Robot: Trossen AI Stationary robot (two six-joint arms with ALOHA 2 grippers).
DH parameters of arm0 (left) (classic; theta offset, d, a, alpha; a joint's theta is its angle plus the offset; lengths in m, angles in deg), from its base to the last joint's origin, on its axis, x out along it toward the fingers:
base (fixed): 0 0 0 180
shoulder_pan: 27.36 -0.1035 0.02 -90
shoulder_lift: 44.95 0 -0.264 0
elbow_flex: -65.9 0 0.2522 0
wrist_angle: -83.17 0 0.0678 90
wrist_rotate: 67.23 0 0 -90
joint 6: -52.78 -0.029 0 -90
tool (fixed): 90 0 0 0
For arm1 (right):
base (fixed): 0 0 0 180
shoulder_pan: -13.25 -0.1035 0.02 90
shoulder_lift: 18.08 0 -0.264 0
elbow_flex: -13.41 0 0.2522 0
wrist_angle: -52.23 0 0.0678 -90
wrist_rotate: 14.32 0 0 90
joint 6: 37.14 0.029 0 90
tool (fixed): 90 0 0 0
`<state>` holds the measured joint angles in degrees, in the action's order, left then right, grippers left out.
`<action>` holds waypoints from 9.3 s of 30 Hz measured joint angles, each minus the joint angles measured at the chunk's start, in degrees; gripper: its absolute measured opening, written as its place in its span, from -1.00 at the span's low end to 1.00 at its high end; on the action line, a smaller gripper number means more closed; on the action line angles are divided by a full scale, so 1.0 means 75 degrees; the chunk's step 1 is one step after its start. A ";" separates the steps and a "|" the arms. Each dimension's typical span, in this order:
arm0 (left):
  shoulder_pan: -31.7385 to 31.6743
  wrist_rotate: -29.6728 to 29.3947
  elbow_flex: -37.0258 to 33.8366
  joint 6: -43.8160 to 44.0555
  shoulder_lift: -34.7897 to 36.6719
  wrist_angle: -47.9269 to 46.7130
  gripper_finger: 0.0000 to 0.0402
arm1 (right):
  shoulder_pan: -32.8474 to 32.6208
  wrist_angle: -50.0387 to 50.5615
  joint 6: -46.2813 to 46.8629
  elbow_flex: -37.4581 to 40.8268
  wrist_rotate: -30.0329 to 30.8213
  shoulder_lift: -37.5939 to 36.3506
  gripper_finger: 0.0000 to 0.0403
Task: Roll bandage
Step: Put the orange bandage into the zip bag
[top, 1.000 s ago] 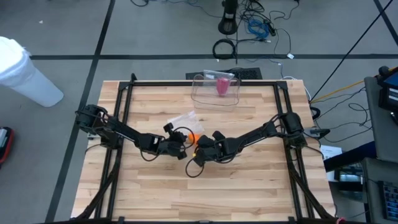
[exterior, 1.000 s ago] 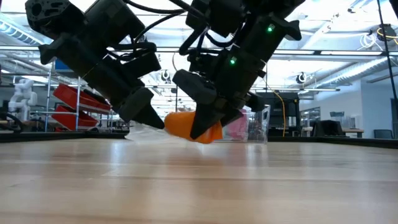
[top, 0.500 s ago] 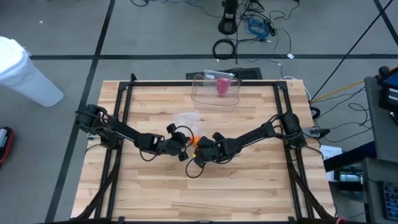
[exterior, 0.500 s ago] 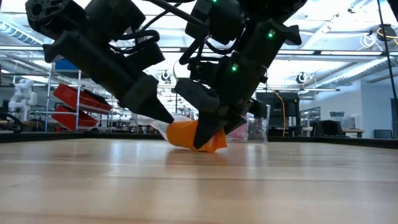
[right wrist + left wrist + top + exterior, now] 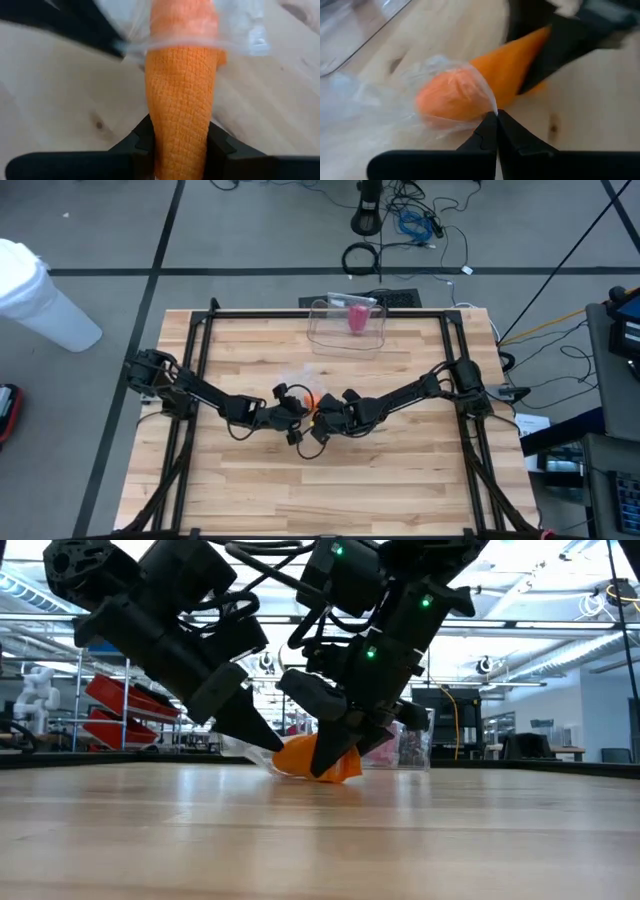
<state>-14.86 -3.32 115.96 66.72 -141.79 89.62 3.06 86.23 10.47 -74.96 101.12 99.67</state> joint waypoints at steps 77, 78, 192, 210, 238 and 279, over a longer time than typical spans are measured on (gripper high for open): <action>-0.0112 0.1708 0.0370 -0.0250 0.1014 0.0953 -1.00 | -0.1385 0.0680 -0.3640 0.0000 0.1145 -0.1719 -0.32; -0.0126 0.1715 0.0370 -0.0179 0.1014 0.0922 -1.00 | -0.1435 0.0707 -0.3642 0.0000 0.1147 -0.1766 -0.32; -0.0306 0.3302 0.0370 0.0444 0.1014 0.2230 -1.00 | -0.1960 0.3381 -0.3846 0.0003 0.1145 -0.2908 -0.62; -0.1235 0.3331 0.0370 -0.0922 0.1962 0.1122 -0.40 | -0.1657 0.4718 -0.1938 0.0003 0.0563 -0.3193 -1.00; -0.0711 0.1947 0.0367 -0.1597 0.2672 -0.0877 -0.35 | -0.1970 0.3307 -0.1135 -0.0009 0.2250 -0.3909 -1.00; -0.0353 0.1600 0.0367 -0.2377 0.2667 -0.0772 -0.88 | -0.1668 0.3256 -0.1424 -0.0006 0.2595 -0.3401 -1.00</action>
<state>-17.51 8.68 118.71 48.90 -121.79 83.82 -9.45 110.65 -0.21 -75.00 120.58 74.16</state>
